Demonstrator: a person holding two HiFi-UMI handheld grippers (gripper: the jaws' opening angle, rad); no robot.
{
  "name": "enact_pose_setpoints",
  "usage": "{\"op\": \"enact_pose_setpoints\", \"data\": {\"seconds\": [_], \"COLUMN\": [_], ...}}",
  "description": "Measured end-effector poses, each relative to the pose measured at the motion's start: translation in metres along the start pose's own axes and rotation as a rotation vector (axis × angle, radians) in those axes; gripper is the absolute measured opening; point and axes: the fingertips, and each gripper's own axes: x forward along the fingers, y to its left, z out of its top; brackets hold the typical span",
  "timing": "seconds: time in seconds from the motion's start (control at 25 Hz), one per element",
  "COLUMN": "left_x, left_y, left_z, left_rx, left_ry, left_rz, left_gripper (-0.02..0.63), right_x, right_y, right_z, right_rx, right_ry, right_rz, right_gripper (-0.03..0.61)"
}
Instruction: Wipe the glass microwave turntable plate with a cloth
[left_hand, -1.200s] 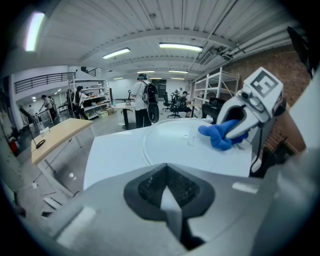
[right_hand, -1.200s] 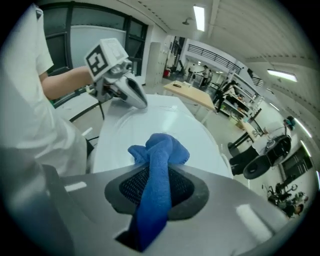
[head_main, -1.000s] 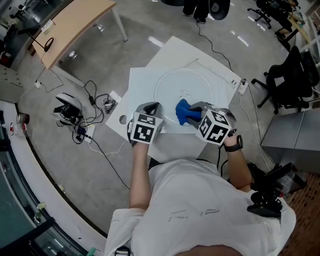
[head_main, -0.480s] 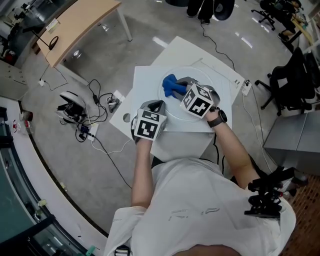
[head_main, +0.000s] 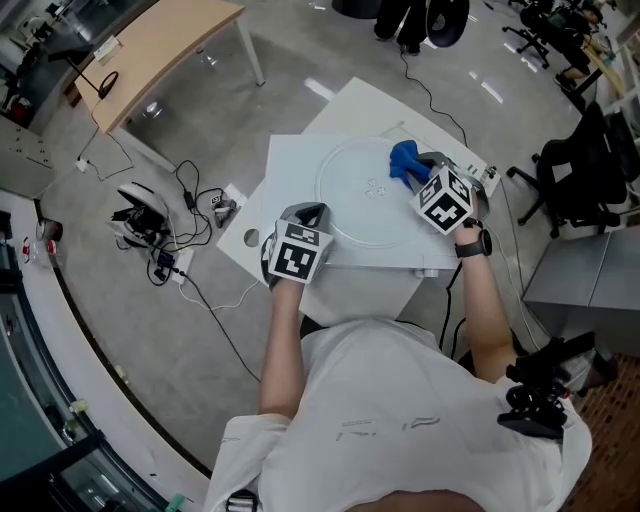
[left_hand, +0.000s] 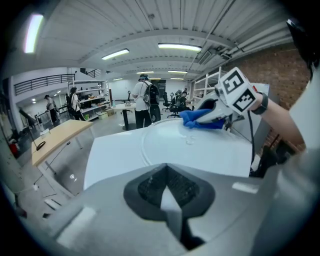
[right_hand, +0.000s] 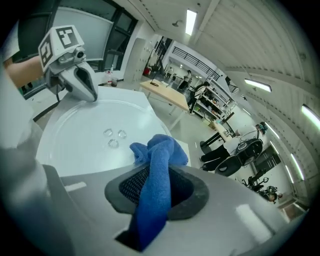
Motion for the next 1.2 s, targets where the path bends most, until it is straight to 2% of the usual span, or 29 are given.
{"op": "enact_pose_setpoints", "data": {"seconds": [0.16,0.28,0.48,0.6,0.72,0.88,1.04,1.2], "left_x": [-0.004,-0.005,-0.008,-0.008,-0.008,-0.009,-0.008,-0.005], "left_y": [0.003,0.006,0.004,0.004,0.005,0.003,0.003,0.001], "left_z": [-0.003,-0.004,-0.003,-0.004,-0.006,-0.006,-0.004,-0.003], "left_rx": [-0.003,-0.004,-0.003,-0.002,-0.007,-0.011,-0.009,-0.001], "left_ry": [-0.001,-0.002,-0.003,-0.004,-0.003,0.000,0.002,-0.004], "left_rz": [0.002,-0.001,-0.006,-0.005,-0.010,-0.015,-0.011,0.000], "left_gripper": [0.000,-0.002,-0.001,0.000,-0.001,0.000,-0.002,-0.001], "right_x": [-0.028,-0.042,-0.059,-0.055,-0.041,-0.020,0.004,0.020], "right_y": [0.031,0.059,0.117,0.145,0.158,0.150,0.122,0.074], "right_z": [-0.016,-0.016,0.010,0.037,0.062,0.087,0.102,0.090], "right_rx": [-0.027,-0.049,-0.130,-0.166,-0.169,-0.157,-0.103,-0.052], "right_ry": [0.005,0.015,-0.027,-0.081,-0.106,-0.138,-0.169,-0.131], "right_rz": [0.021,0.101,0.277,0.321,0.327,0.287,0.237,0.163], "right_gripper": [0.078,0.080,0.086,0.081,0.076,0.080,0.081,0.086]}}
